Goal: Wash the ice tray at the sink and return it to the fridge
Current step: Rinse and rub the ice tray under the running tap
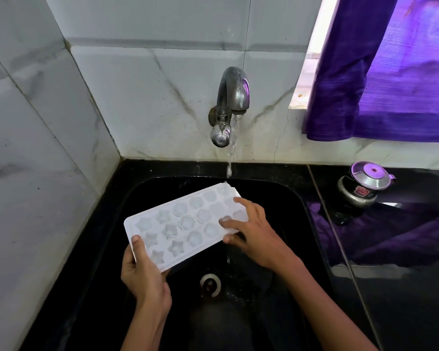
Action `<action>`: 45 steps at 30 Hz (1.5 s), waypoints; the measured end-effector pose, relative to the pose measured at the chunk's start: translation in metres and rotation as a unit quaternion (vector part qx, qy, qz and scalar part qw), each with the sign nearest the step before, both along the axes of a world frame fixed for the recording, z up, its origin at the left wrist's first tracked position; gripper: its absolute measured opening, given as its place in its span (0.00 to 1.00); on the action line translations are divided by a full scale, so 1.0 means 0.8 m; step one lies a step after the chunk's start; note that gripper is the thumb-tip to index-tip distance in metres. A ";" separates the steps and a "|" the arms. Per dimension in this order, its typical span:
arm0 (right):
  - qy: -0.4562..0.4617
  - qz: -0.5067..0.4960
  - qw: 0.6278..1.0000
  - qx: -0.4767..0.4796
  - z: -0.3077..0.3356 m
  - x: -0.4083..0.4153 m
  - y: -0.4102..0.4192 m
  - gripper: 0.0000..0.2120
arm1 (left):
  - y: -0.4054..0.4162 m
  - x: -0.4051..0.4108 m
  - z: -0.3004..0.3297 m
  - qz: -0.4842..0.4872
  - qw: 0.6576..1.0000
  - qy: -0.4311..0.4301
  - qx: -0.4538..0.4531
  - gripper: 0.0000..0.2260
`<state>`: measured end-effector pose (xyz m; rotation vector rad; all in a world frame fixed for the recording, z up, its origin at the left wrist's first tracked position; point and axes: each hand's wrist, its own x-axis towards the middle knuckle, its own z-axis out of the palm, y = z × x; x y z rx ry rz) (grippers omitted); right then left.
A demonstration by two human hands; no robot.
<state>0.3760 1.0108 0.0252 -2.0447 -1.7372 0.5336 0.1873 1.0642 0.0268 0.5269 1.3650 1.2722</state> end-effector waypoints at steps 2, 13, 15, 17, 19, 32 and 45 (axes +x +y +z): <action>-0.017 -0.019 0.999 0.027 0.002 -0.003 -0.001 0.14 | 0.000 -0.001 -0.002 -0.001 1.000 -0.003 -0.007 0.15; -0.094 -0.049 0.992 0.064 0.013 -0.010 -0.003 0.13 | 0.003 0.000 0.000 -0.015 1.000 -0.011 -0.016 0.14; -0.132 -0.055 0.987 0.068 0.013 -0.009 -0.006 0.14 | 0.002 -0.001 -0.001 -0.017 1.000 -0.011 -0.014 0.14; -0.181 -0.067 0.979 0.062 0.008 -0.010 -0.008 0.15 | 0.002 0.000 -0.001 -0.022 1.000 -0.009 -0.009 0.14; -0.234 -0.084 0.967 0.054 0.002 -0.013 -0.008 0.15 | 0.002 0.002 -0.002 -0.031 0.999 -0.006 -0.005 0.14; -0.264 -0.104 0.959 0.026 -0.001 -0.004 -0.035 0.12 | 0.004 0.017 -0.010 -0.110 0.994 -0.008 -0.016 0.09; -0.108 -0.089 0.990 -0.029 0.035 0.007 0.015 0.14 | 0.002 0.027 -0.014 -0.161 0.986 -0.031 -0.024 0.08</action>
